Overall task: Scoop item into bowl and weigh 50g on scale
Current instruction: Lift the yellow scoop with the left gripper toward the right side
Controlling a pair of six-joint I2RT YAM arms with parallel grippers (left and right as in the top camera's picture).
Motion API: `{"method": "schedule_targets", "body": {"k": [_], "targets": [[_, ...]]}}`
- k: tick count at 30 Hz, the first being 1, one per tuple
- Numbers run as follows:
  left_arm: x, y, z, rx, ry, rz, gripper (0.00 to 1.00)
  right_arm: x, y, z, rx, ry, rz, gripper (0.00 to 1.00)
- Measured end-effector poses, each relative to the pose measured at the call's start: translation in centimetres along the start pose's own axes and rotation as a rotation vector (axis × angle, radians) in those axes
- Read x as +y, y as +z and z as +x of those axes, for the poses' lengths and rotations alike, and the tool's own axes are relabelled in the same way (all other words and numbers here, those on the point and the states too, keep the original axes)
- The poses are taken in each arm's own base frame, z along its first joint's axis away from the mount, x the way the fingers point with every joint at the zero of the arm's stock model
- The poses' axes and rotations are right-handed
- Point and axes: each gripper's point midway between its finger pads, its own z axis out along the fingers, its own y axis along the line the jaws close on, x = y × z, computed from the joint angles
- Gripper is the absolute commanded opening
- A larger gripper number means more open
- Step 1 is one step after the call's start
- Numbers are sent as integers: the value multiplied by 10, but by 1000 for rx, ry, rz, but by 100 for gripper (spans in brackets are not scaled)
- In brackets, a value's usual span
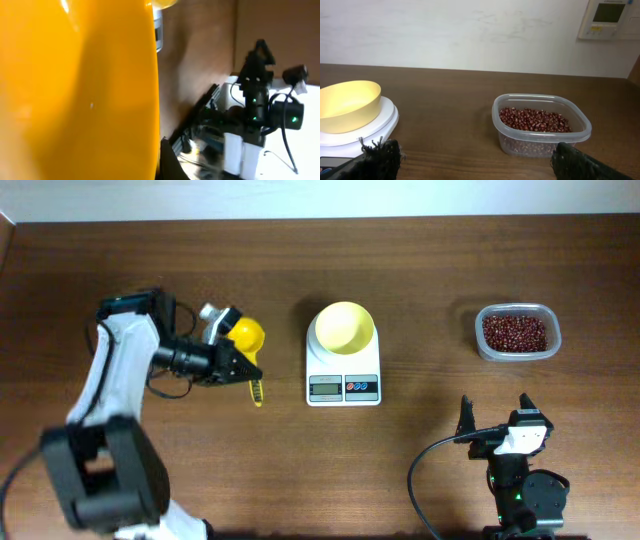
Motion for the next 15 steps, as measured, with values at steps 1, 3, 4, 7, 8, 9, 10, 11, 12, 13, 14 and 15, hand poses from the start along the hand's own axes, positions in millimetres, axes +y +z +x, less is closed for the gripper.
{"method": "schedule_targets", "body": {"k": [1,3,4,7,8,9,10,11,12,13,14,15], "targets": [[-15,-4,-2,-28,72,-8,0,0,0,0,0,0,0,99],[-47,-11,-6,-90,211,-5,0,0,0,0,0,0,0,99],[-62,-14,-7,-120,280,0,0,0,0,0,0,0,0,99],[-94,-16,-7,-169,435,2,0,-4,0,-1,-3,0,21,99],[-103,-16,-6,-177,475,2,0,-4,0,-5,-20,0,23,99],[-113,-17,-4,-189,515,4,0,2,0,-12,-47,26,-15,99],[-123,-18,-6,-212,541,5,0,16,-1,-13,-51,66,-95,99],[-130,-19,-8,-228,546,8,0,30,-3,-13,-45,101,-179,99],[-134,-19,-10,-240,541,13,0,49,-8,-20,-65,129,-295,99],[-137,-19,-15,-253,533,16,0,68,-16,-29,-94,142,-414,99],[-140,-17,-18,-259,521,23,0,81,-23,-37,-122,140,-502,99],[-146,-15,-23,-272,523,32,0,93,-32,-47,-154,138,-590,99]]}}
